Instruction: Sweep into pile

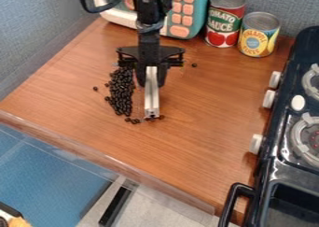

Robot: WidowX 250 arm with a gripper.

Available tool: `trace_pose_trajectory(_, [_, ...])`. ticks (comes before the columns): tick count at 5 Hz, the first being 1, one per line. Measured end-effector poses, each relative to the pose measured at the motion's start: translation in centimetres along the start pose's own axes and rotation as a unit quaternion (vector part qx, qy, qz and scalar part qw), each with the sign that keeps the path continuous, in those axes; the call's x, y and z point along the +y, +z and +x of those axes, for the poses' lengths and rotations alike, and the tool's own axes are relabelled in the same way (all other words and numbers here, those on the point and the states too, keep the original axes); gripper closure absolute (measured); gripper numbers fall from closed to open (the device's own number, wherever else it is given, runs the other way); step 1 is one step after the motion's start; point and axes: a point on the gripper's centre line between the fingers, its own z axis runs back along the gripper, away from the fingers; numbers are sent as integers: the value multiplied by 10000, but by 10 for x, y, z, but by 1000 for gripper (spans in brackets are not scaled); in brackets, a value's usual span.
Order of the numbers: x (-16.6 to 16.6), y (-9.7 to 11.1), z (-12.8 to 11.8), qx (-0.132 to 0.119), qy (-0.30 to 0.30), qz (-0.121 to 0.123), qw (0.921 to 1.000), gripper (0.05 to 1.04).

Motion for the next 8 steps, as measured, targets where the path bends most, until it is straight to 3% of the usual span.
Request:
trace_pose_trajectory(3, [49,8,6,233,-280,46,9993,707])
trace_pose_trajectory(5, [64,-10,6,182,-250,-206,9993,650])
trace_pose_trajectory(6, [63,-13,8,124,-256,-339,9990,326])
trace_pose_trajectory(7, [65,-14,16,-85,-315,-267,9991,85])
trace_pose_trajectory(8, [67,6,21,-166,-414,-146,9989,75])
